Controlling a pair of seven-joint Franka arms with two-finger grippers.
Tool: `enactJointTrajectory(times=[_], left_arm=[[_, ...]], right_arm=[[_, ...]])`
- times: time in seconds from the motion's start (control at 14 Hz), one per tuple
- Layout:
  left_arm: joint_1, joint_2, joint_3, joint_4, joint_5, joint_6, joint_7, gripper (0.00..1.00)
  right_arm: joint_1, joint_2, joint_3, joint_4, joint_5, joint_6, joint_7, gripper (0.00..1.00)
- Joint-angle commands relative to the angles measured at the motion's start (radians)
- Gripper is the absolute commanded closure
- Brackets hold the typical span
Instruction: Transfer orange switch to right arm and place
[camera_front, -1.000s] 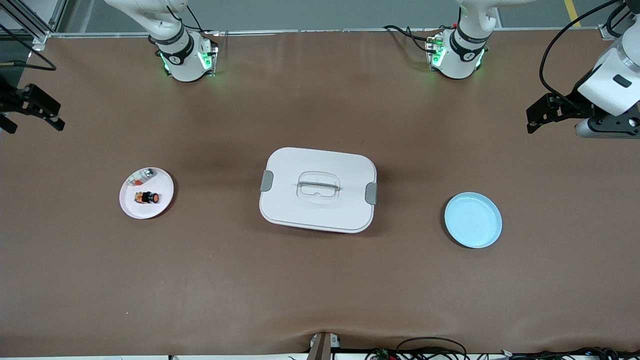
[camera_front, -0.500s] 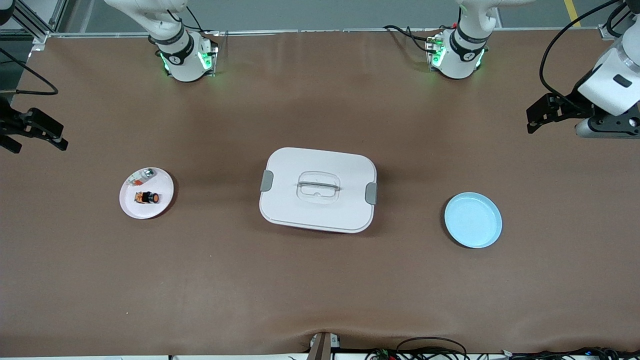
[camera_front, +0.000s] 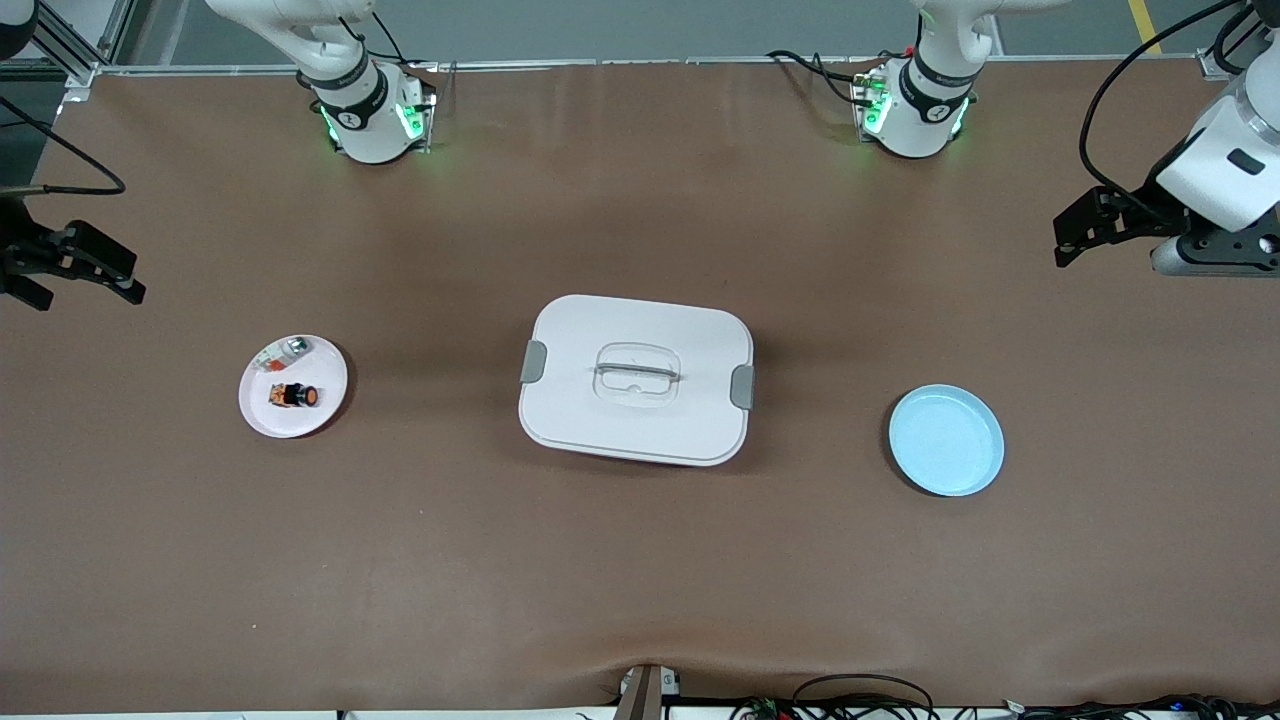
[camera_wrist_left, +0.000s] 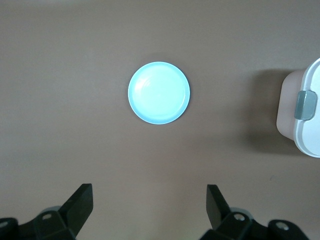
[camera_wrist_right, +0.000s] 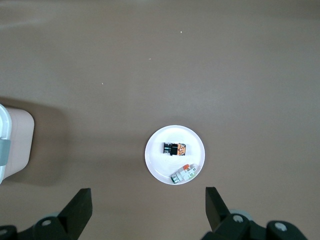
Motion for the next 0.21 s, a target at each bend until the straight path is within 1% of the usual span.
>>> enactJointTrajectory(times=[0.0, 0.14], left_arm=[[0.004, 0.007, 0.004, 0.02, -0.016, -0.008, 0.011, 0.0], [0.001, 0.009, 0.004, 0.017, -0.016, -0.008, 0.01, 0.0]], right_arm=[[0.02, 0.015, -0.023, 0.034, -0.001, -0.017, 0.015, 0.0], [0.022, 0.035, -0.023, 0.036, -0.001, -0.013, 0.016, 0.0]])
